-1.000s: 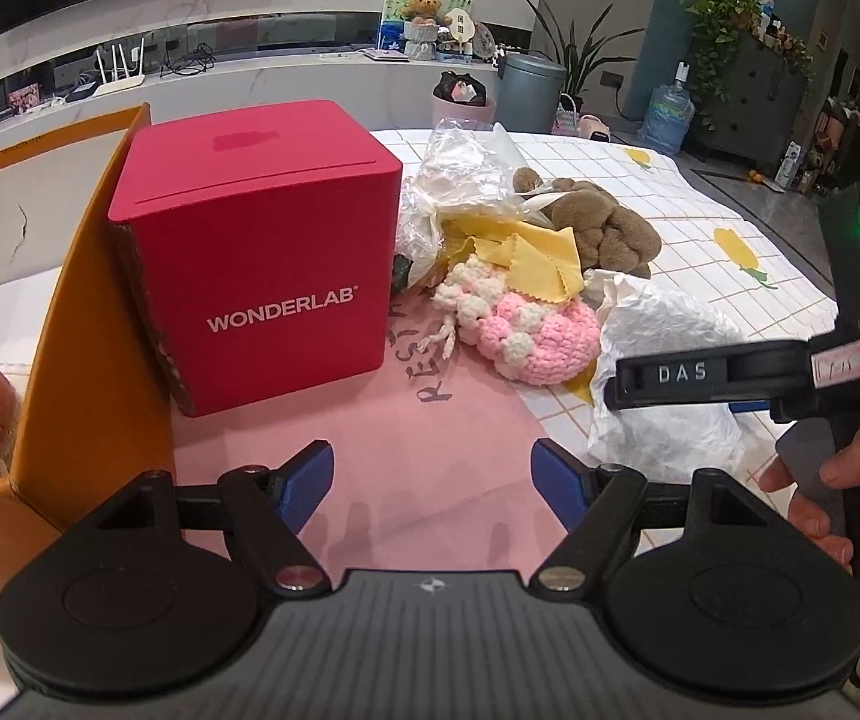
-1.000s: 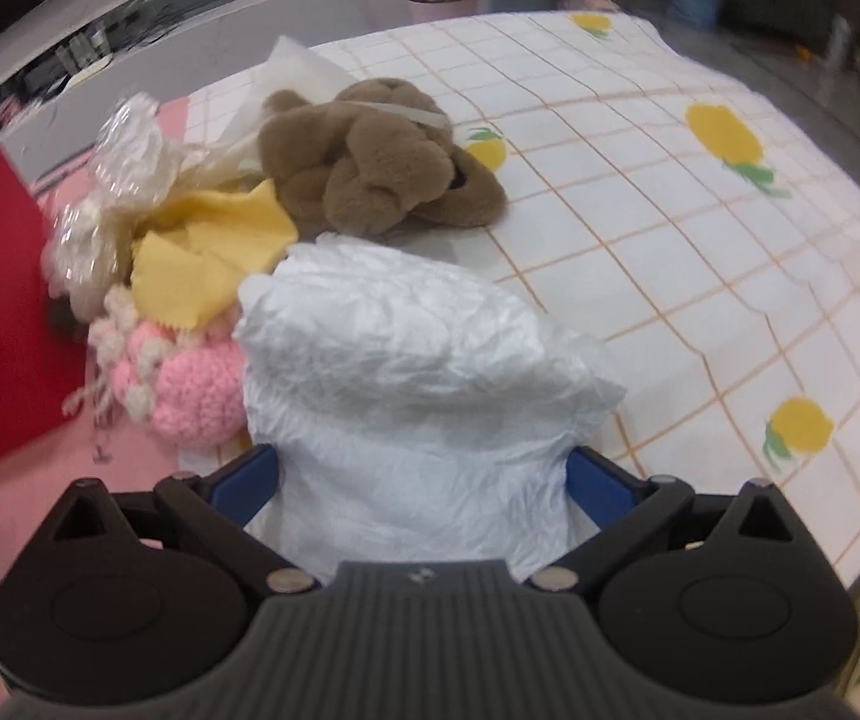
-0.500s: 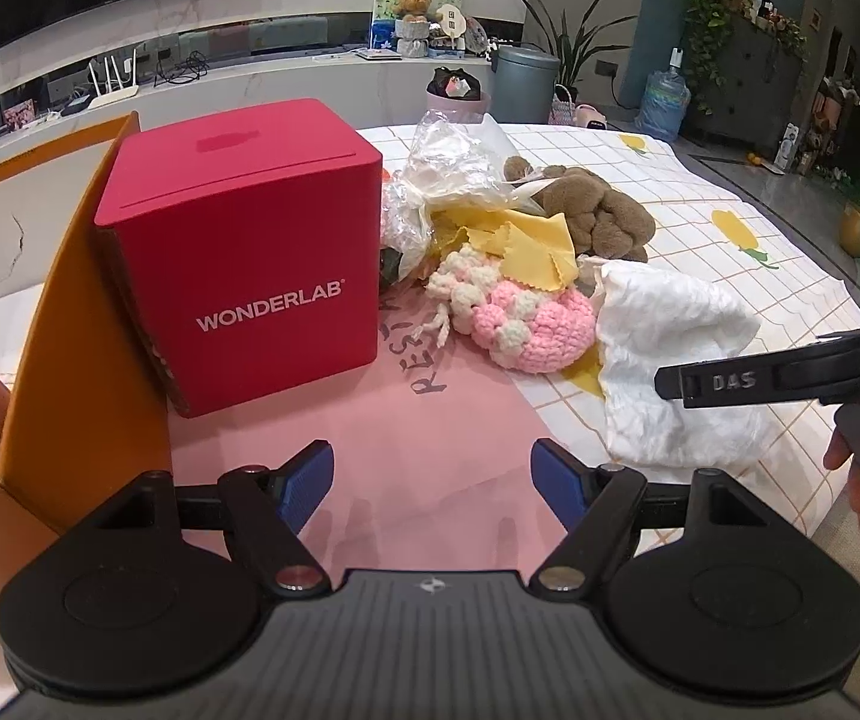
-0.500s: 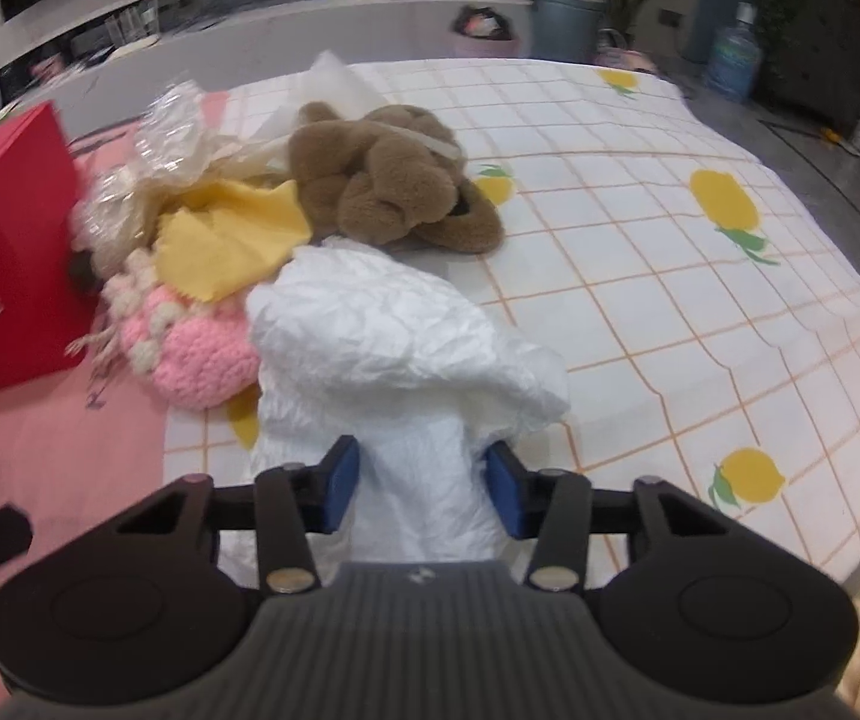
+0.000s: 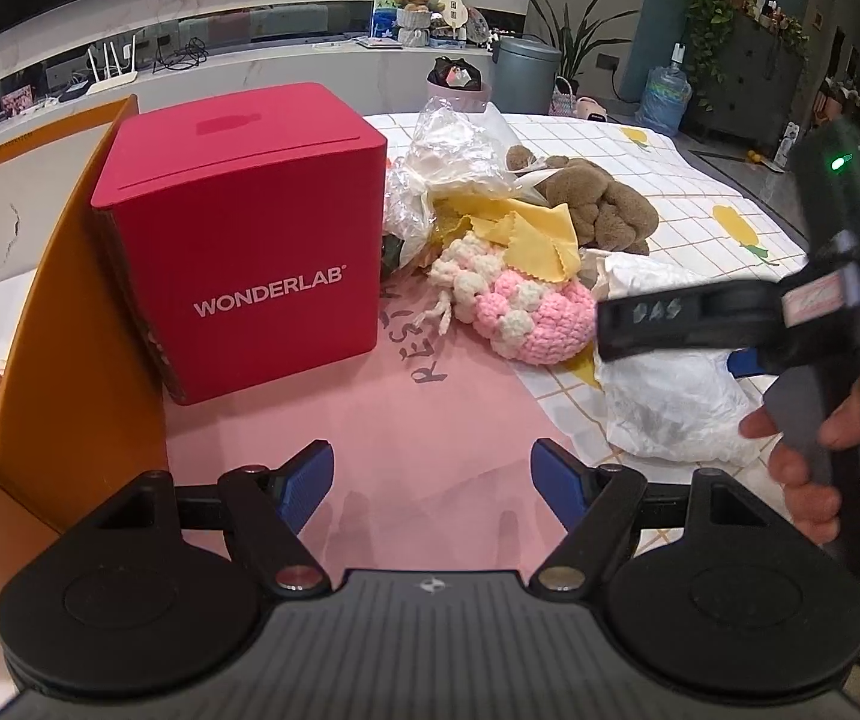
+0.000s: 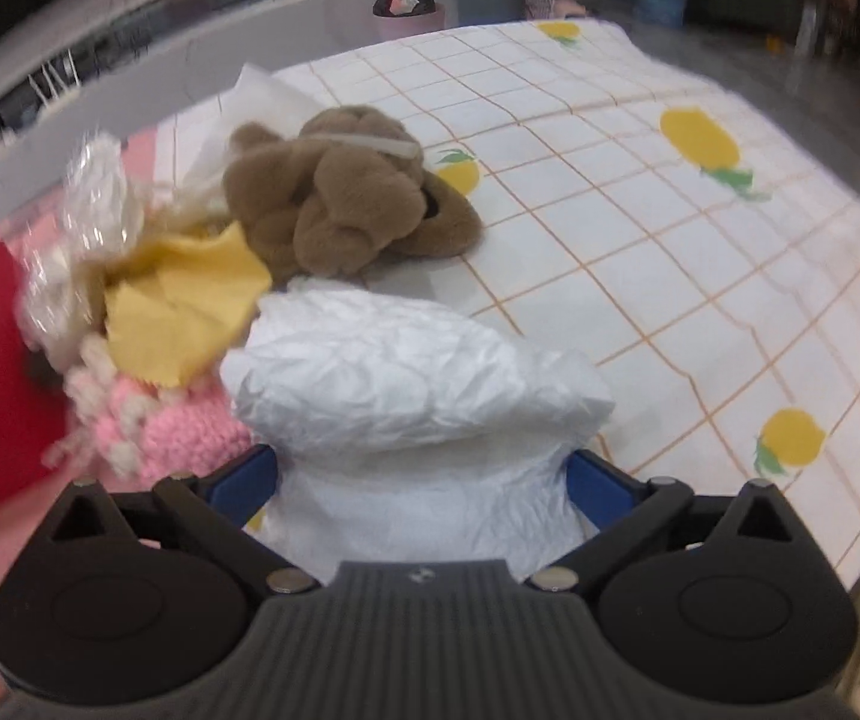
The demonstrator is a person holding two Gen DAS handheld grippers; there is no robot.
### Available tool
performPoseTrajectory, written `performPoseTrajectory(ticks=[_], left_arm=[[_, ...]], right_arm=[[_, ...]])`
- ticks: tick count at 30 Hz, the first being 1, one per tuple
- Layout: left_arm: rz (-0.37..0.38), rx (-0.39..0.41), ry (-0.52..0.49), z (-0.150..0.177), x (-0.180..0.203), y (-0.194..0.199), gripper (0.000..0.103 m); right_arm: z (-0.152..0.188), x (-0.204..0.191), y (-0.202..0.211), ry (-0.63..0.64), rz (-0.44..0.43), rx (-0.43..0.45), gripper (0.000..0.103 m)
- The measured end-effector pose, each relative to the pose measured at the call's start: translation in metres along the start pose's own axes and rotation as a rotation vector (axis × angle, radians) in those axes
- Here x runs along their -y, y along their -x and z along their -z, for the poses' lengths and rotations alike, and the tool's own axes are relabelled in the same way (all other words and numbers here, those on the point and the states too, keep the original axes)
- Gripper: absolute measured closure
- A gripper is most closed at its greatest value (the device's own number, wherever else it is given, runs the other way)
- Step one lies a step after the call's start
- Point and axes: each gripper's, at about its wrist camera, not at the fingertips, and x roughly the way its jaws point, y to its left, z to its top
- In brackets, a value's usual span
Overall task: Organize soft objects
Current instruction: 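Lift the white tissue bundle with the right tool, then hold the tissue bundle in the right tool while the left tool grasps the pink crochet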
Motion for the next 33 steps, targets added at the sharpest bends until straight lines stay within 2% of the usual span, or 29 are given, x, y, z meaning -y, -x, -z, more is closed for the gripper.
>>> performPoseTrajectory(ticks=[2, 5, 7, 8, 10, 11, 18, 27, 30, 33], left_arm=[[-0.004, -0.005, 0.002, 0.0, -0.001, -0.001, 0.015], [-0.006, -0.004, 0.009, 0.0, -0.003, 0.0, 0.015], [-0.007, -0.003, 0.01, -0.001, -0.003, 0.0, 0.015], [-0.007, -0.001, 0.01, -0.001, -0.003, 0.0, 0.015], [-0.007, 0.0, 0.008, -0.001, -0.002, 0.001, 0.015], [-0.008, 0.0, 0.008, -0.001, -0.002, 0.001, 0.015], [-0.014, 0.004, 0.001, 0.0, 0.001, 0.003, 0.015], [-0.019, 0.009, -0.014, -0.002, 0.0, 0.003, 0.015], [-0.006, 0.059, -0.081, -0.003, -0.001, 0.01, 0.015], [-0.005, 0.087, -0.095, -0.01, 0.002, 0.008, 0.015]], right_arm=[[0.006, -0.005, 0.0, 0.039, 0.022, 0.035, 0.002], [0.009, 0.001, 0.001, 0.062, -0.012, 0.044, 0.002], [0.008, 0.006, 0.004, 0.07, -0.024, 0.046, 0.007], [0.01, 0.008, 0.008, 0.075, -0.017, 0.063, 0.016], [0.014, 0.01, 0.015, 0.129, -0.044, 0.116, 0.051], [0.016, 0.011, 0.016, 0.153, -0.097, 0.12, 0.08], [0.018, 0.014, 0.022, 0.192, -0.123, 0.126, 0.088], [0.021, 0.025, 0.063, 0.217, -0.146, 0.146, 0.089], [0.02, 0.027, 0.083, 0.263, -0.153, 0.14, 0.089], [0.016, 0.034, 0.098, 0.293, -0.159, 0.12, 0.089]])
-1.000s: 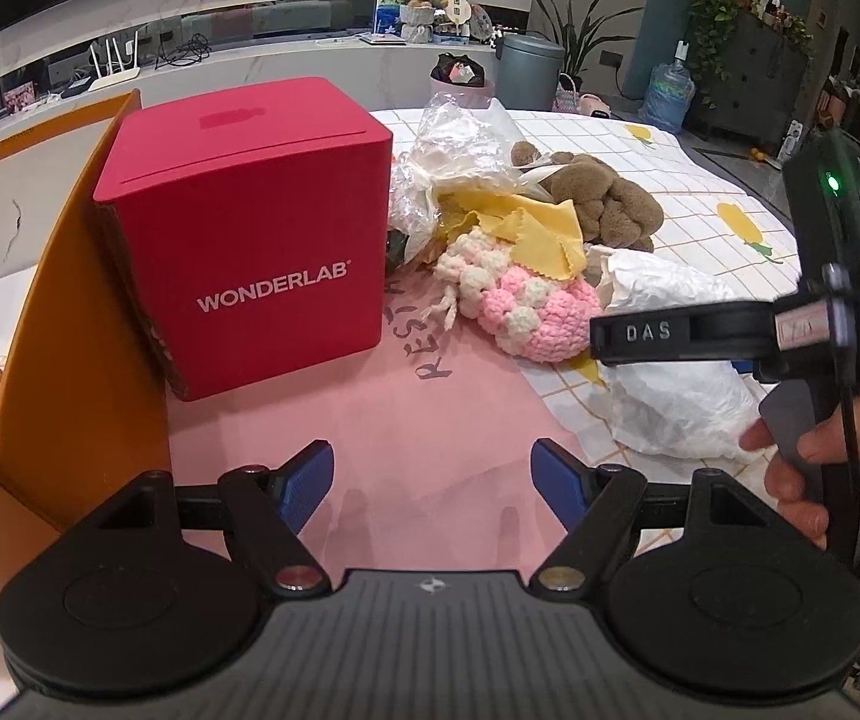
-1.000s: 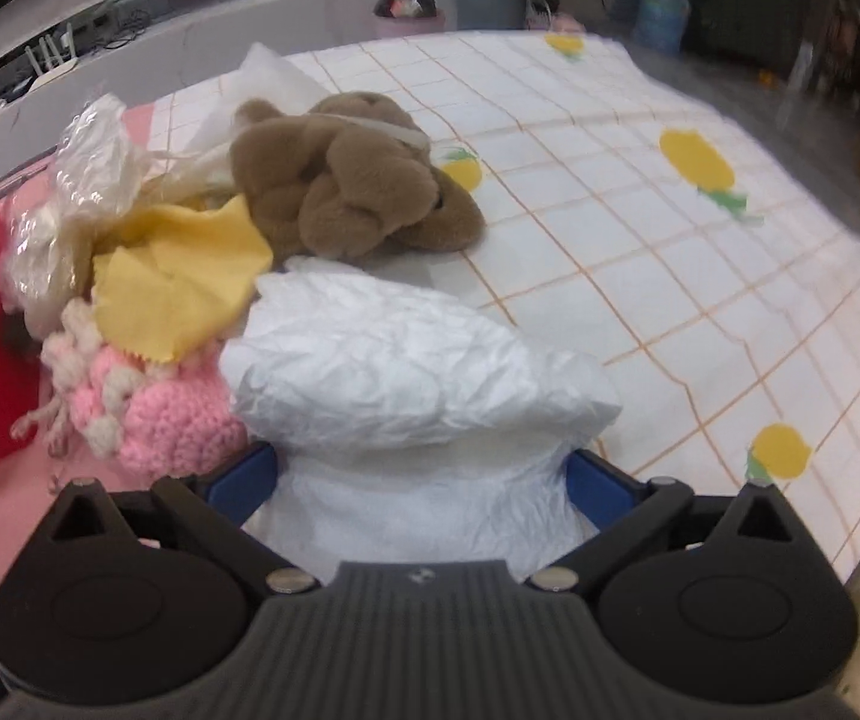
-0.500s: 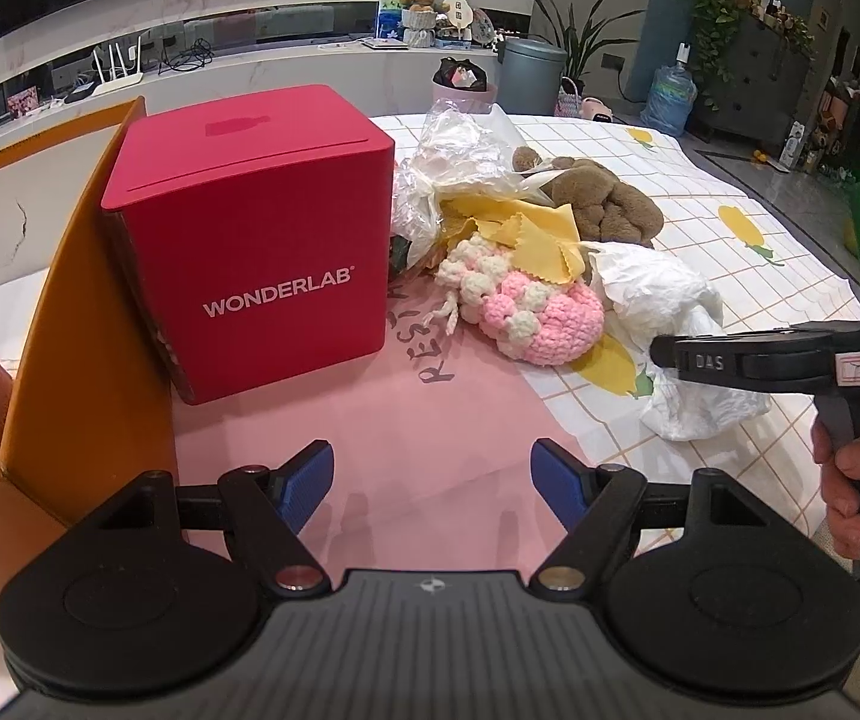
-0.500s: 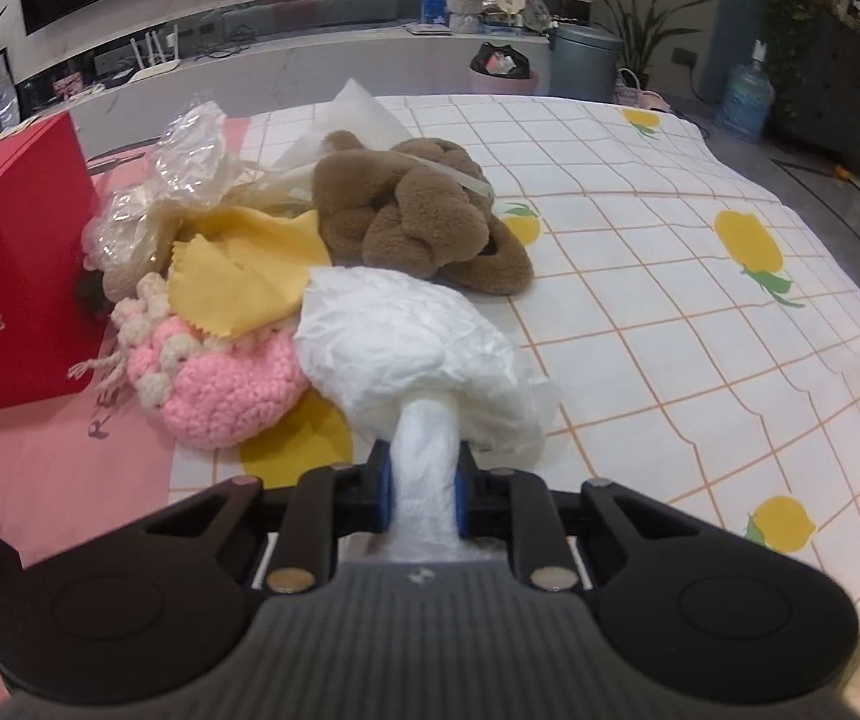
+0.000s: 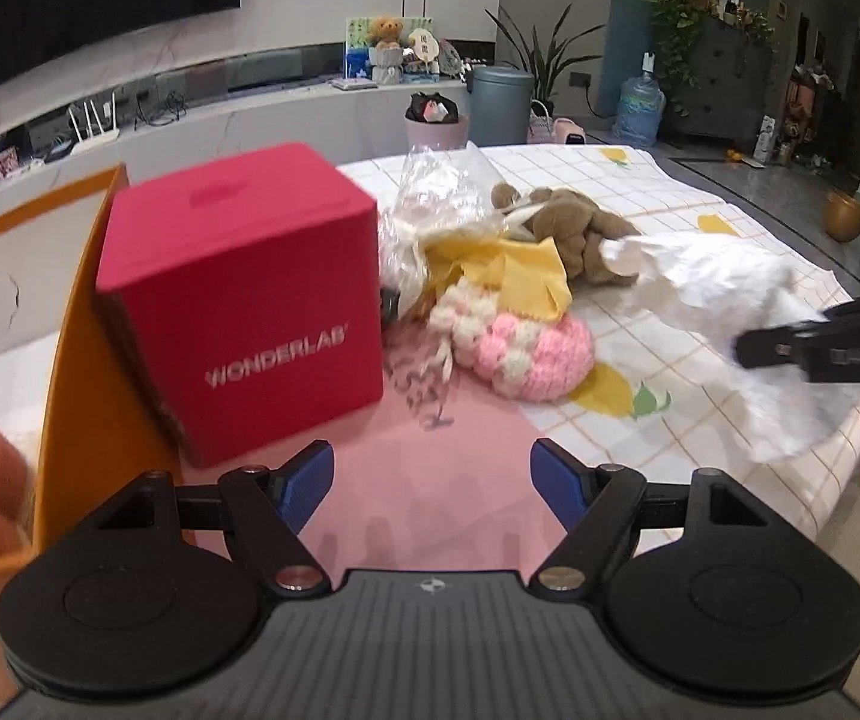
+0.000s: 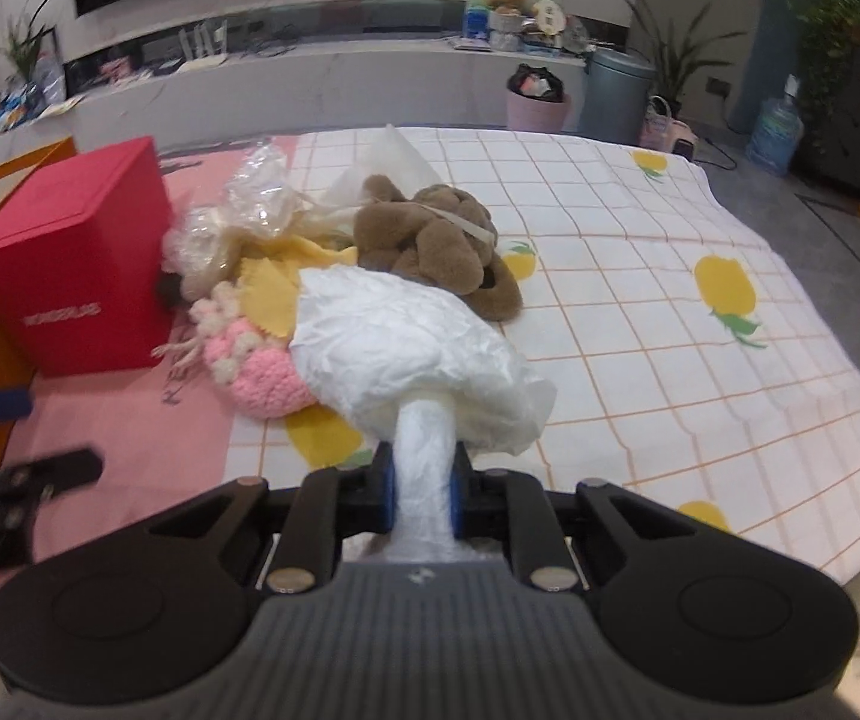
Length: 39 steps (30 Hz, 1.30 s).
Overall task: Organize soft objects
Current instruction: 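Hold the tissue bundle in the right tool while the left tool grasps the pink crochet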
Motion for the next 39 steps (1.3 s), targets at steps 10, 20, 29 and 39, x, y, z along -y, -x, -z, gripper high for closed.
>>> performPoseTrajectory(ticks=[10, 20, 29, 39], left_arm=[[0.12, 0.083, 0.124, -0.022, 0.03, -0.04, 0.015], [-0.013, 0.047, 0.329, -0.03, 0.047, -0.096, 0.013], [-0.063, 0.064, 0.402, -0.03, 0.039, -0.106, 0.023], [-0.004, 0.01, 0.391, -0.021, 0.029, -0.075, 0.058]], right_arm=[[0.007, 0.049, 0.008, -0.16, -0.09, -0.006, 0.089], [0.006, 0.072, -0.002, -0.237, -0.118, -0.043, 0.088], [0.008, 0.066, -0.005, -0.211, -0.125, -0.056, 0.088], [0.008, 0.065, -0.005, -0.205, -0.123, -0.058, 0.088]])
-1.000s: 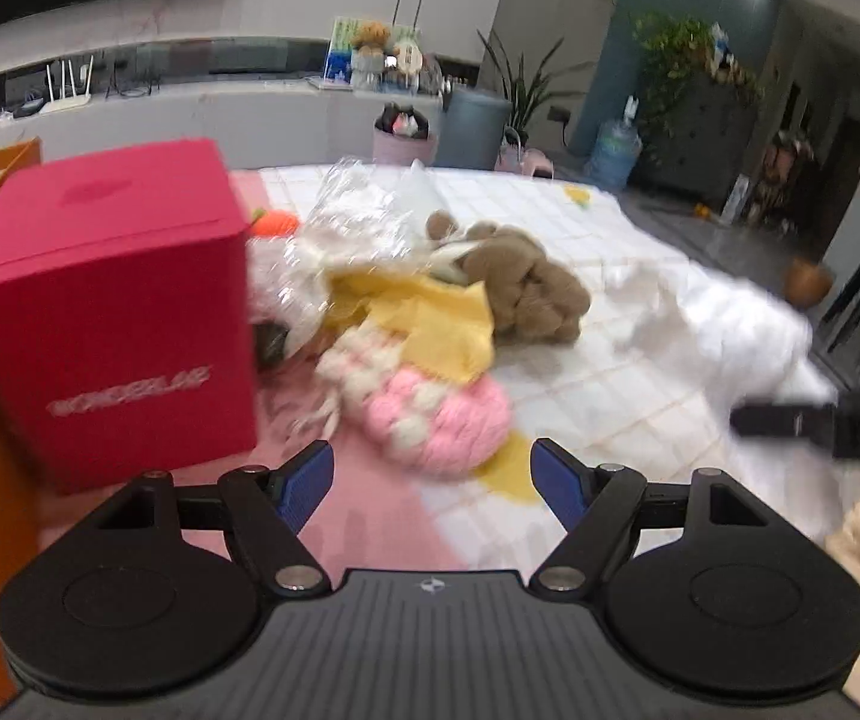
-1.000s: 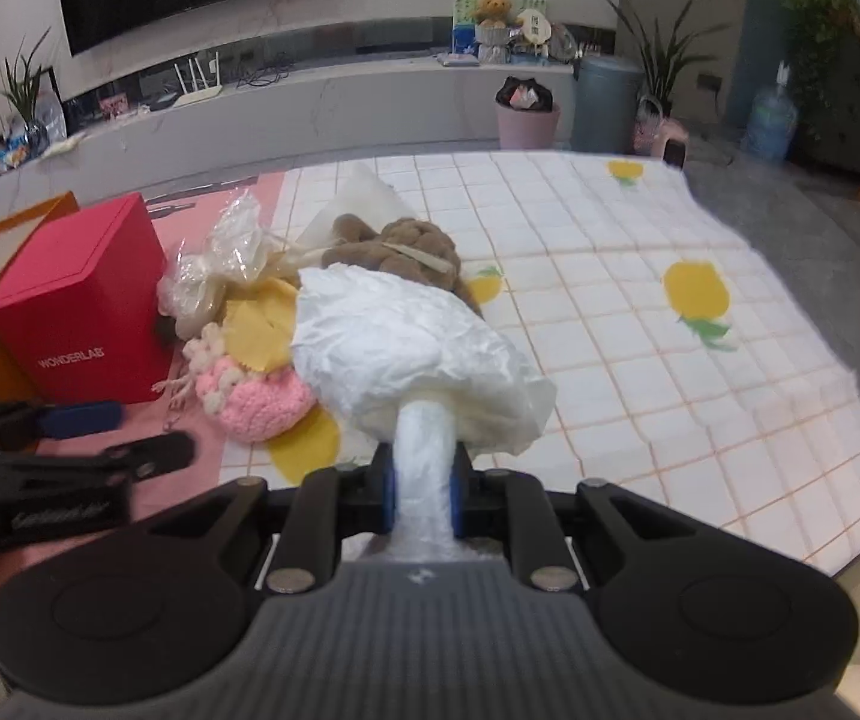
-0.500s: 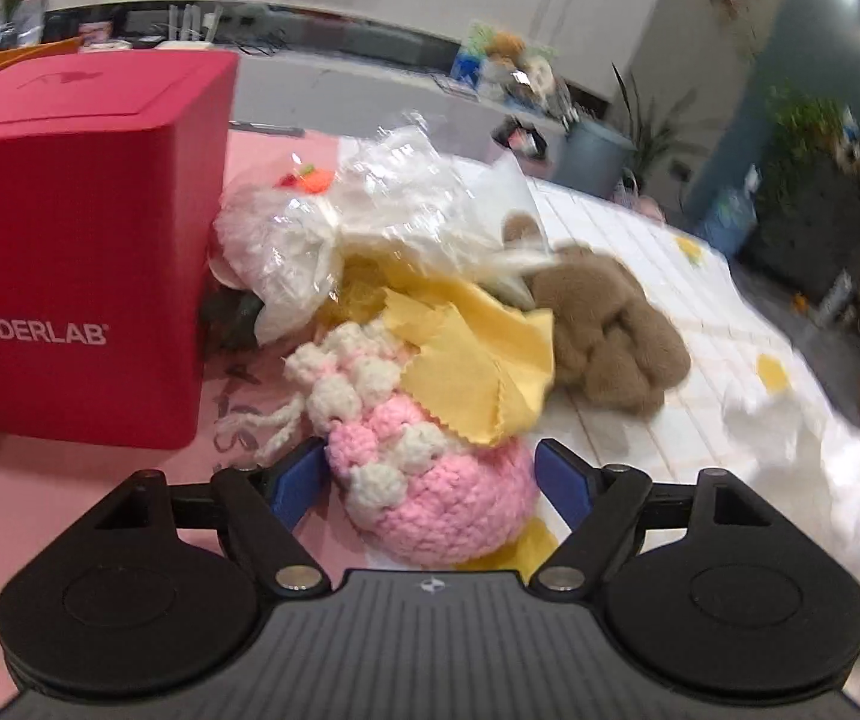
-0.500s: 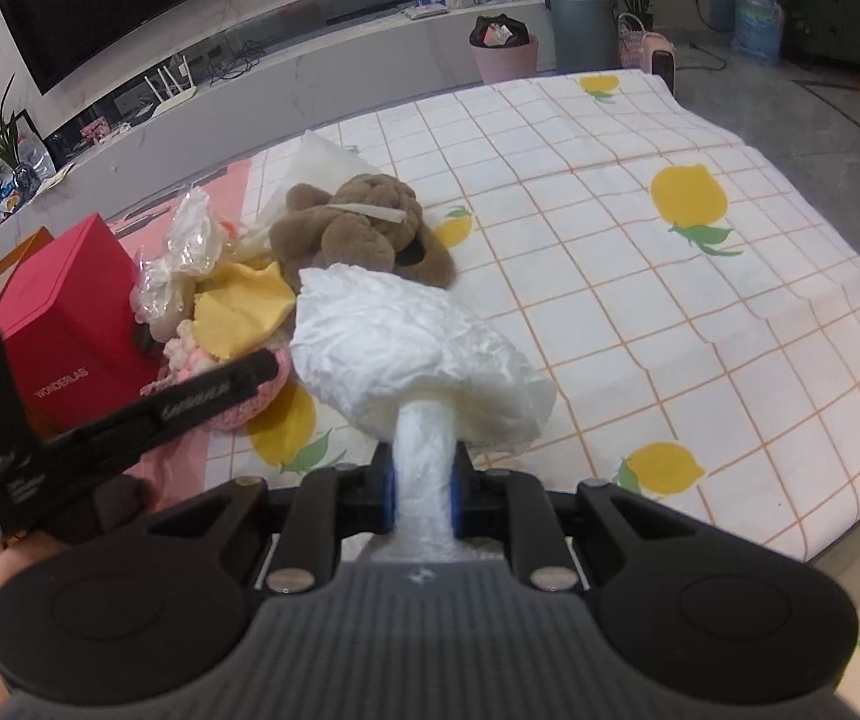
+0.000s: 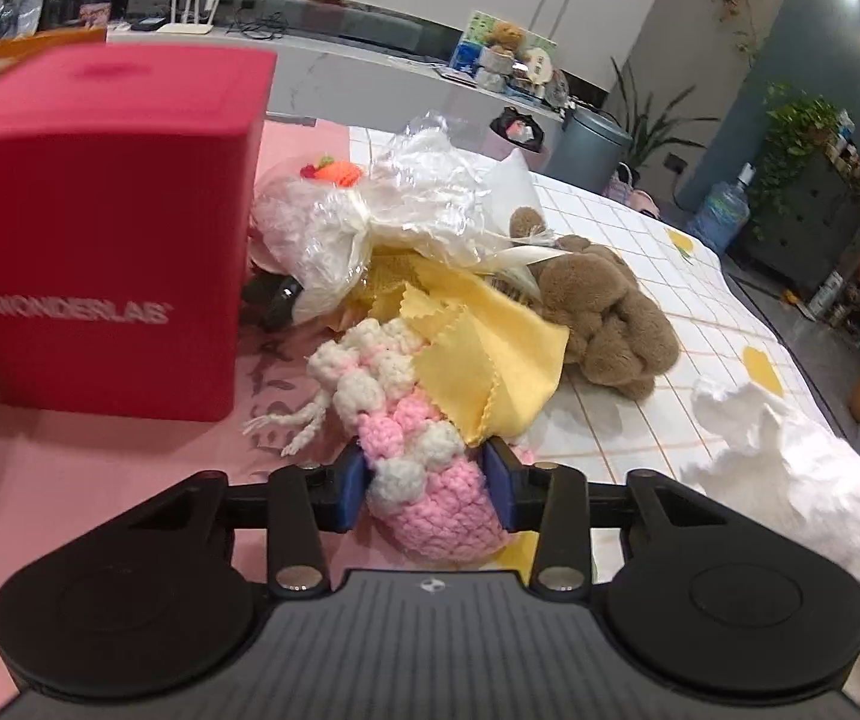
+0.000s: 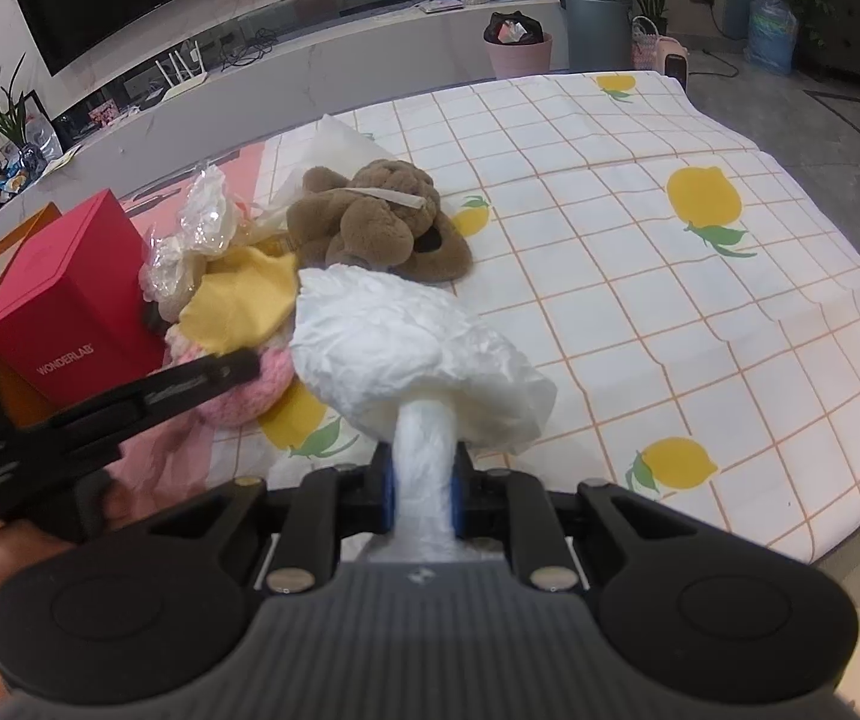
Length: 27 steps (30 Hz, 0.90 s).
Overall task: Organize soft objects
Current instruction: 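Hold the tissue bundle in the right tool while the left tool grasps the pink crochet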
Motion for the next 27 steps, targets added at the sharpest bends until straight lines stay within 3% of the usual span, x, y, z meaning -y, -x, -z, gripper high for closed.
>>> performPoseTrajectory(ticks=[3, 6, 9, 13, 16, 21, 23, 25, 27], left_arm=[[-0.044, -0.019, -0.096, -0.002, 0.005, 0.02, 0.058], [-0.176, -0.098, -0.308, -0.004, 0.022, 0.034, 0.058], [-0.194, -0.064, -0.406, -0.001, 0.025, 0.051, 0.056], [-0.142, -0.095, -0.449, 0.006, 0.021, 0.044, 0.053], [-0.119, -0.122, -0.419, 0.009, 0.014, 0.034, 0.047], [-0.125, -0.132, -0.359, 0.011, 0.001, 0.019, 0.019], [-0.11, -0.141, -0.328, 0.009, -0.003, 0.018, 0.022], [-0.049, -0.166, -0.276, 0.007, -0.008, 0.021, 0.046], [-0.031, -0.186, -0.234, 0.005, -0.01, 0.023, 0.054]], right_arm=[[-0.001, 0.0, 0.003, 0.001, 0.001, 0.009, 0.088], [0.001, -0.002, 0.006, 0.004, 0.003, 0.018, 0.088], [0.003, -0.005, 0.009, 0.013, 0.001, 0.025, 0.088], [0.005, -0.009, 0.011, 0.026, 0.004, 0.028, 0.088], [0.006, -0.009, 0.011, 0.03, 0.008, 0.026, 0.088], [0.005, -0.01, 0.009, 0.034, 0.008, 0.022, 0.088], [0.004, -0.011, 0.01, 0.041, 0.006, 0.025, 0.088], [0.005, -0.012, 0.01, 0.047, 0.005, 0.025, 0.088], [0.006, -0.013, 0.009, 0.049, 0.005, 0.022, 0.088]])
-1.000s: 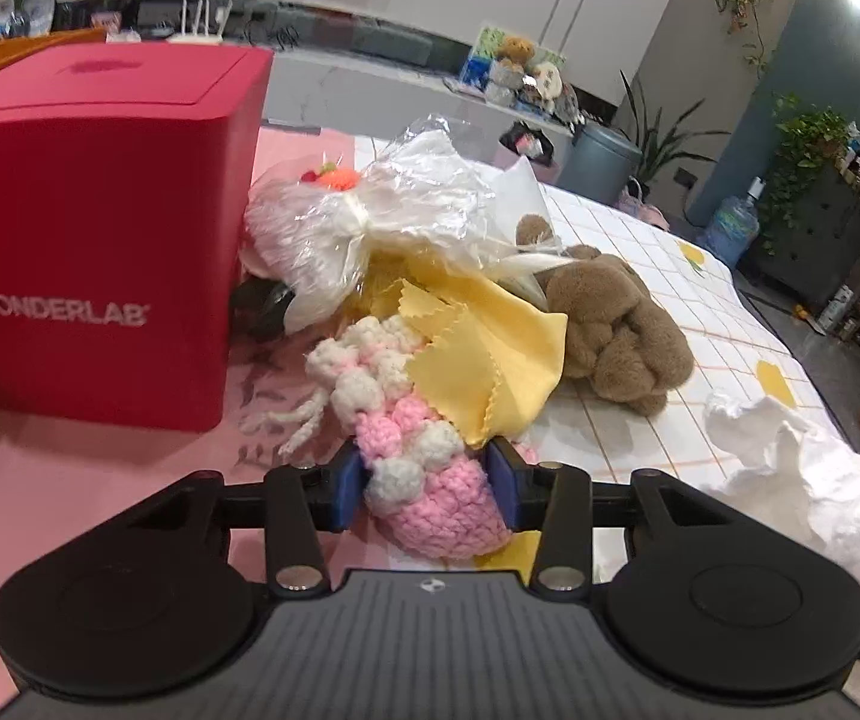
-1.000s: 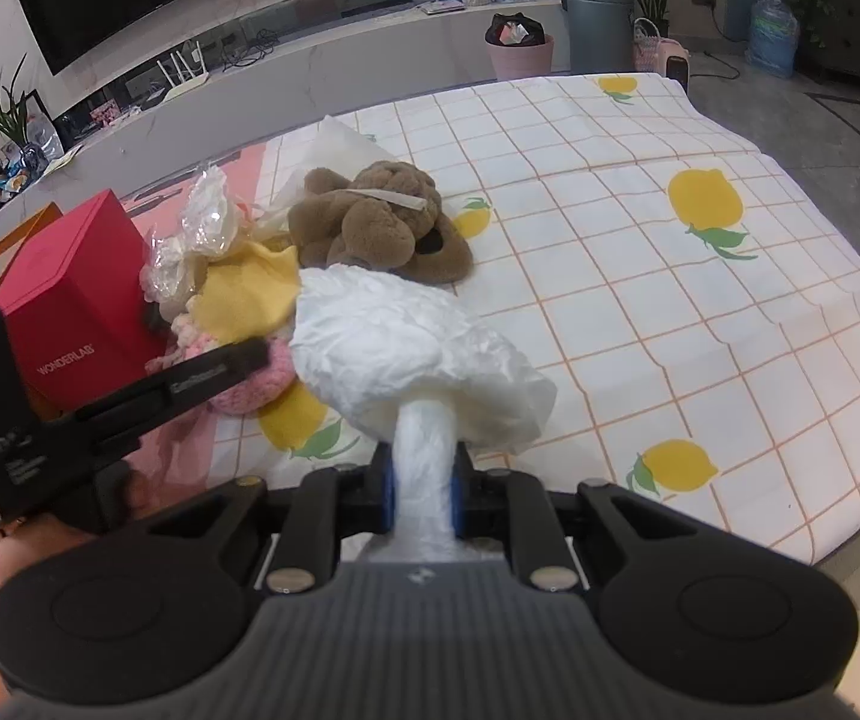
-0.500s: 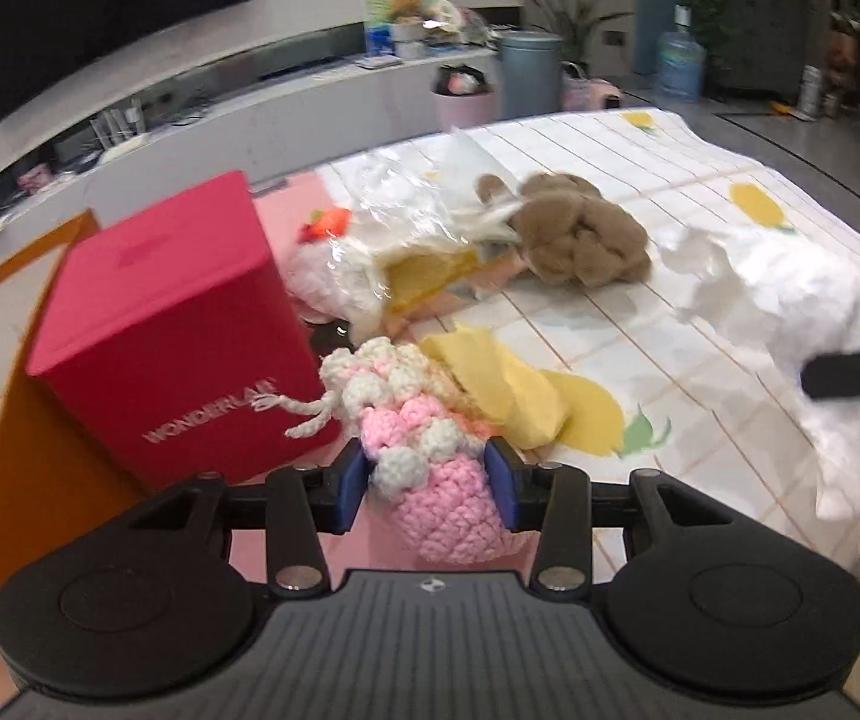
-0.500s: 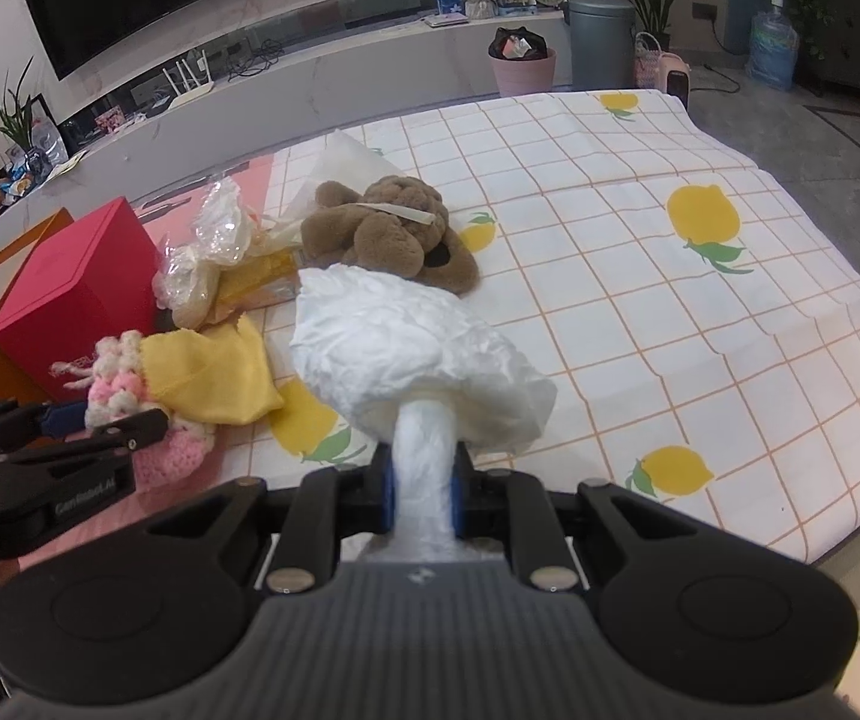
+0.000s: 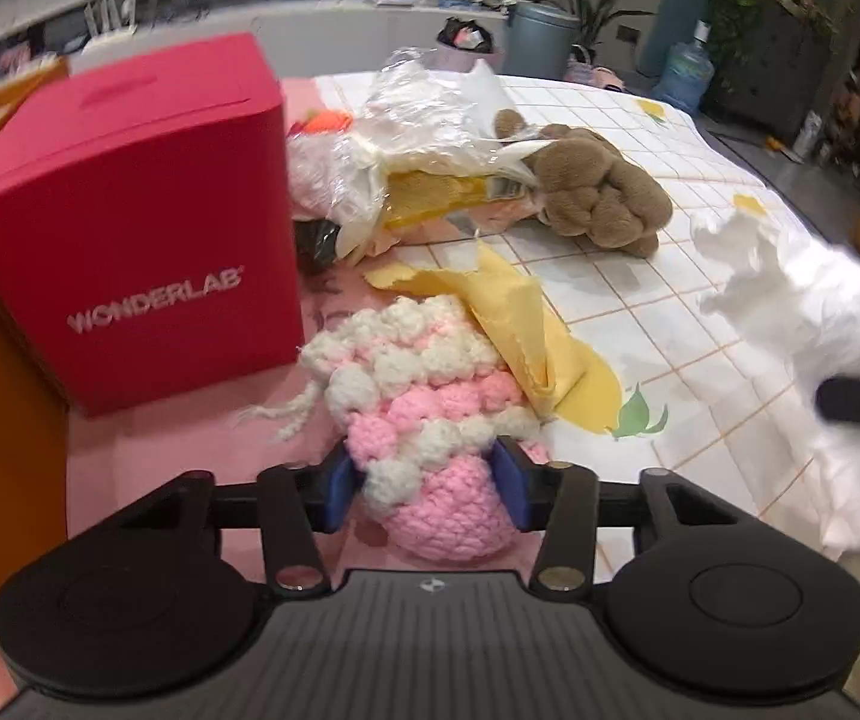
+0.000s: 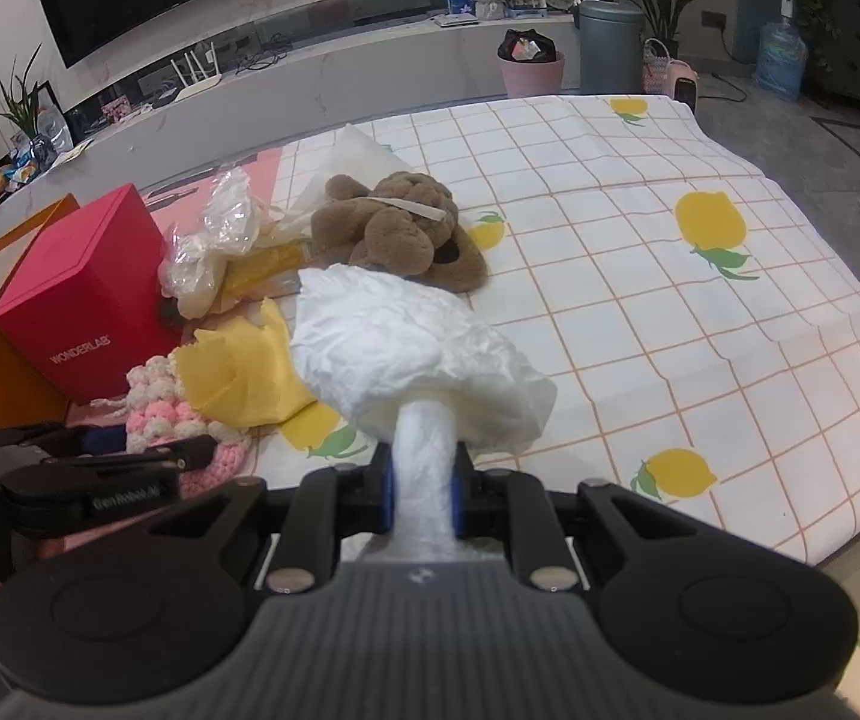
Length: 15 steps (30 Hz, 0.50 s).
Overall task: Organize soft objects
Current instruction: 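Hold the tissue bundle in the right tool while the left tool grasps the pink crochet, then carry the tissue bundle and pink crochet with both tools to the orange box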
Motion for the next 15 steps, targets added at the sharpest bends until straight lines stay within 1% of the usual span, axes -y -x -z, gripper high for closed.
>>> performPoseTrajectory(ticks=[1, 3, 7, 11, 15], left_arm=[[0.0, -0.002, -0.005, -0.001, 0.001, 0.001, 0.056], [-0.014, 0.018, -0.03, -0.001, 0.005, 0.005, 0.063], [-0.06, 0.058, -0.043, -0.001, 0.01, 0.017, 0.064], [-0.068, 0.086, -0.045, -0.005, 0.01, 0.028, 0.064], [-0.089, 0.141, -0.053, -0.01, 0.012, 0.048, 0.063]], right_arm=[[0.001, 0.0, 0.0, -0.001, 0.0, -0.002, 0.088], [0.001, 0.001, -0.001, -0.002, 0.001, -0.003, 0.088], [0.0, 0.001, 0.001, -0.004, 0.0, 0.006, 0.088], [0.001, 0.0, 0.005, 0.0, -0.003, 0.013, 0.088], [0.002, 0.0, 0.008, -0.008, -0.006, 0.016, 0.088]])
